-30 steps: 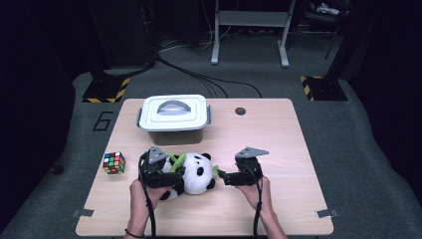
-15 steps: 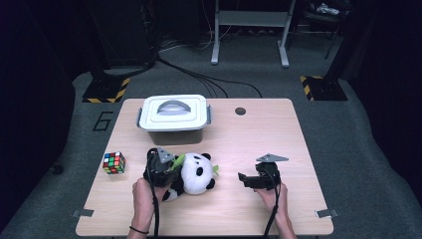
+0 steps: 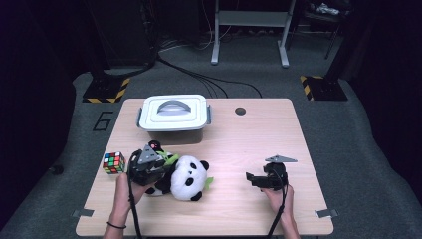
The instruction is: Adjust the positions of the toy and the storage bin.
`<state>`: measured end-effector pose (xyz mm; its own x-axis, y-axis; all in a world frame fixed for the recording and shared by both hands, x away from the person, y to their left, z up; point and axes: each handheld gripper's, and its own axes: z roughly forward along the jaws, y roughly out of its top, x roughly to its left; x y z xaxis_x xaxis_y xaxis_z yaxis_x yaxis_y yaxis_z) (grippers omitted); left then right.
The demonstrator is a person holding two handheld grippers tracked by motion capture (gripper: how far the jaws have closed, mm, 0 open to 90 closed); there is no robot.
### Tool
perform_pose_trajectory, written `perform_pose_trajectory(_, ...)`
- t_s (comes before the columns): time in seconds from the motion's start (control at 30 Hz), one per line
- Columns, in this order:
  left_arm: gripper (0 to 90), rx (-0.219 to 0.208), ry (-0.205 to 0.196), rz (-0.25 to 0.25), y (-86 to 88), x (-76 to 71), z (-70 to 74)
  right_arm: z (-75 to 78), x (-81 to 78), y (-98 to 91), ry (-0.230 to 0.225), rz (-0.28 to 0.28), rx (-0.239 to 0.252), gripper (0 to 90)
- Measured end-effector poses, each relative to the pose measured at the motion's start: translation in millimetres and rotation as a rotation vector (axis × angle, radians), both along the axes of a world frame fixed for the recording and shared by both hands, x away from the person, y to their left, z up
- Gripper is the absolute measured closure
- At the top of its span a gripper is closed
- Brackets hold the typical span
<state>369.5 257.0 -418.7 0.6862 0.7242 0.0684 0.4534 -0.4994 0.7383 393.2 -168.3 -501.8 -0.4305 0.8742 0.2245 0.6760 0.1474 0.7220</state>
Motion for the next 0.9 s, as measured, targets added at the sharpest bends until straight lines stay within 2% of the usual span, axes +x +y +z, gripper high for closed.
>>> perform_pose_trajectory(0.1, 71.8, -0.012, 0.006, -0.046, 16.0, -0.4, 0.2, -0.5, -0.2, -1.8, -0.005, -0.003, -0.002, 16.1)
perform_pose_trajectory(0.17, 71.7, -0.017, 0.019, -0.067, 22.4, 1.0, -1.8, -0.7, -0.2, -0.9, -0.008, -0.011, -0.024, 15.8)
perform_pose_trajectory(0.2, 71.6, -0.016, 0.031, -0.07, 25.6, 2.4, -3.8, -1.2, 0.2, -0.1, -0.017, -0.008, -0.038, 15.6)
perform_pose_trajectory(0.27, 71.2, -0.042, 0.029, -0.075, 28.6, 2.8, -5.8, -1.7, 0.3, 2.9, -0.023, -0.015, -0.065, 15.3)
perform_pose_trajectory(0.37, 67.8, -0.071, 0.036, -0.046, 27.8, 2.1, -7.4, -3.1, 0.6, 5.2, -0.037, -0.028, -0.088, 14.4)
perform_pose_trajectory(0.4, 65.3, -0.073, 0.042, -0.023, 26.9, 1.5, -7.1, -3.4, 0.5, 5.7, -0.042, -0.032, -0.102, 13.9)
perform_pose_trajectory(0.43, 59.5, -0.106, 0.041, 0.006, 25.1, 0.4, -7.2, -4.0, 0.9, 6.4, -0.051, -0.033, -0.119, 13.6)
perform_pose_trajectory(0.47, 56.2, -0.099, 0.04, 0.027, 24.1, -0.7, -5.2, -4.8, 1.0, 7.1, -0.055, -0.036, -0.137, 13.1)
perform_pose_trajectory(0.5, 50.9, -0.091, 0.036, 0.073, 21.2, -2.1, -3.8, -5.3, 1.1, 7.2, -0.057, -0.035, -0.139, 12.8)
perform_pose_trajectory(0.53, 45.0, -0.086, 0.037, 0.095, 18.7, -2.9, -2.5, -5.8, 1.0, 7.4, -0.057, -0.038, -0.14, 12.5)
perform_pose_trajectory(0.57, 44.4, -0.09, 0.04, 0.116, 16.3, -3.7, -2.1, -6.6, 1.6, 6.8, -0.06, -0.034, -0.144, 12.4)
perform_pose_trajectory(0.63, 41.8, -0.055, 0.045, 0.168, 9.6, -4.1, -3.1, -7.7, 2.5, 6.6, -0.058, -0.032, -0.149, 12.3)
perform_pose_trajectory(0.73, 43.2, -0.032, 0.036, 0.233, 1.1, -3.6, -7.3, -9.6, 3.6, 7.2, -0.053, -0.035, -0.149, 12.4)
perform_pose_trajectory(0.8, 47.7, -0.017, 0.013, 0.274, -3.5, -4.3, -9.5, -10.7, 3.9, 7.4, -0.057, -0.035, -0.15, 12.4)
perform_pose_trajectory(0.9, 54.9, 0.032, -0.018, 0.285, -11.0, -6.4, -13.8, -11.2, 3.8, 7.8, -0.051, -0.035, -0.149, 12.5)
